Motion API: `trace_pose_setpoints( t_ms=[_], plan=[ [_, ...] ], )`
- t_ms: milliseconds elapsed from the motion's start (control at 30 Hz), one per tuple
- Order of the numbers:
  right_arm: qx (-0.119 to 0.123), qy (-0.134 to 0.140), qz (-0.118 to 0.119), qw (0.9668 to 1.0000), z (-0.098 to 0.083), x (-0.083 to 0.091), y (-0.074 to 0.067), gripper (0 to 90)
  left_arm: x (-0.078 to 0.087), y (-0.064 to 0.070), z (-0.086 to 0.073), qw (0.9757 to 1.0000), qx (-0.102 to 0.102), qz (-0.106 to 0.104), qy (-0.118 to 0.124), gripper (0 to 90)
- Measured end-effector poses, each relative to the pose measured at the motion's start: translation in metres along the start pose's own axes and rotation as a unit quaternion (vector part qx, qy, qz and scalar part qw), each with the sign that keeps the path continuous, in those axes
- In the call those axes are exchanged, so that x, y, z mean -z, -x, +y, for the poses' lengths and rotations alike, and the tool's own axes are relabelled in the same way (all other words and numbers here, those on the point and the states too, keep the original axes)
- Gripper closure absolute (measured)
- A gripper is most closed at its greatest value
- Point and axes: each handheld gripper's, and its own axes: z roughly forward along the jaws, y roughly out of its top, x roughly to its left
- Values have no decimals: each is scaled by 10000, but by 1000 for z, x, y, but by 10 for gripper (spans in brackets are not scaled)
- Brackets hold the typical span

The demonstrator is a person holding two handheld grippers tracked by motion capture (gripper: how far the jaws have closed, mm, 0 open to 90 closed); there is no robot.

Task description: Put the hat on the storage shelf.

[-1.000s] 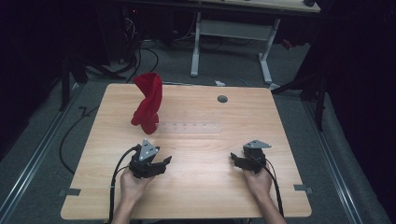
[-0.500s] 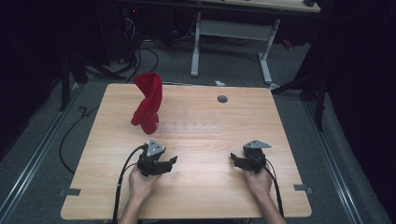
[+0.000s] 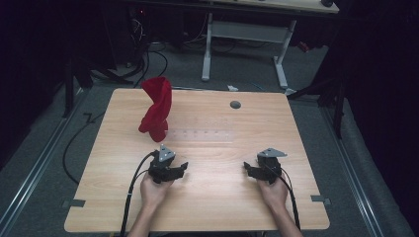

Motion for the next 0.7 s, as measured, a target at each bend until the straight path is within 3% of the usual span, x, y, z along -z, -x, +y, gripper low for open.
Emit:
trace_pose_setpoints(
  t_ms=[167, 367, 600, 700],
  plan=[
    [-9, -5, 2, 10000, 0, 0, 0, 350, -4, 2, -6, 9997, -252, 64, 15, 394],
    [-7, -3, 4, 10000, 0, 0, 0, 350, -9, 2, -15, 9982, -525, 243, -162, 385],
    [2, 3, 4, 10000, 0, 0, 0, 349, -7, -1, -16, 9992, -288, 189, -198, 372],
    [-2, 0, 3, 10000, 0, 0, 0, 349, -7, -1, -16, 9992, -296, 181, -212, 350]
  ],
)
